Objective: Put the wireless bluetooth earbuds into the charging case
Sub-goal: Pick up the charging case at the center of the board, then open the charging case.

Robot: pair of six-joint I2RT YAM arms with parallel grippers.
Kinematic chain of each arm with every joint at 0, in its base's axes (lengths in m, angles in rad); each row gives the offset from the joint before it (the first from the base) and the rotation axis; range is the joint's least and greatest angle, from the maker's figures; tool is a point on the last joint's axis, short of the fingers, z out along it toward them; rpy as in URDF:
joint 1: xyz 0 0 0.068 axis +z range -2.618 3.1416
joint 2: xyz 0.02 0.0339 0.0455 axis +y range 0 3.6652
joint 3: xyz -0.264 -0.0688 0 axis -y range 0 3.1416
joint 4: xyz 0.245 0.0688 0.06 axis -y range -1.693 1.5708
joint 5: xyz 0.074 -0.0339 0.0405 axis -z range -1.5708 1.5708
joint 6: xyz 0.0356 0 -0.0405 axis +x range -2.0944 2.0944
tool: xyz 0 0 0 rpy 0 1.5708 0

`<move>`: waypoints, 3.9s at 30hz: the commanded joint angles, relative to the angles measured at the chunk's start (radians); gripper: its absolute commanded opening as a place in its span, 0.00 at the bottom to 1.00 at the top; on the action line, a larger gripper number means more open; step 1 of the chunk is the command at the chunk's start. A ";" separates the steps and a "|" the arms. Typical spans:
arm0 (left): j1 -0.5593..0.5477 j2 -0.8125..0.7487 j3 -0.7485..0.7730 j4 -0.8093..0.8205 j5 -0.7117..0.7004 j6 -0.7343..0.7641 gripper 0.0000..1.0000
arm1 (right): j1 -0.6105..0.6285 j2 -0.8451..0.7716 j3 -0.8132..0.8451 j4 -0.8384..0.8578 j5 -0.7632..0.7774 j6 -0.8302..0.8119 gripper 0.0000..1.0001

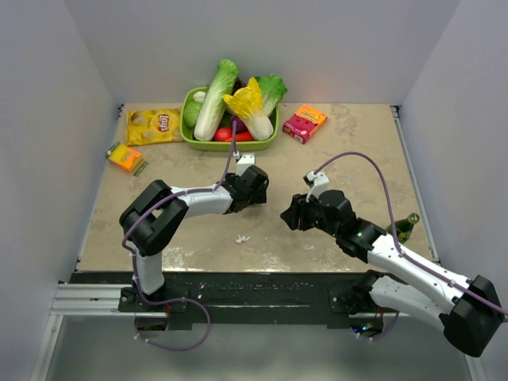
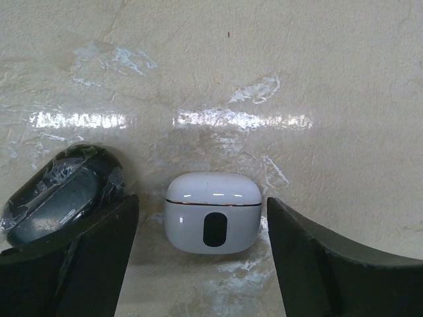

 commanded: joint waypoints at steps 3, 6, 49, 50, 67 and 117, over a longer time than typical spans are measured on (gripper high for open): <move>-0.005 0.066 -0.024 -0.131 -0.006 0.024 0.79 | 0.003 -0.055 0.033 -0.021 0.039 -0.010 0.48; -0.014 0.082 -0.009 -0.139 -0.006 0.040 0.76 | 0.003 -0.072 0.038 -0.035 0.045 -0.012 0.49; -0.066 0.103 -0.052 -0.170 0.014 0.037 0.63 | 0.005 -0.114 0.021 -0.061 0.060 -0.010 0.50; -0.068 0.100 -0.058 -0.167 0.017 0.037 0.59 | 0.003 -0.114 0.022 -0.061 0.060 -0.009 0.50; -0.068 -0.405 -0.300 0.369 -0.019 0.321 0.00 | 0.002 -0.151 0.197 -0.125 0.085 0.005 0.54; -0.307 -0.816 -0.983 1.478 0.443 0.880 0.00 | 0.158 0.250 0.401 -0.222 -0.251 -0.069 0.79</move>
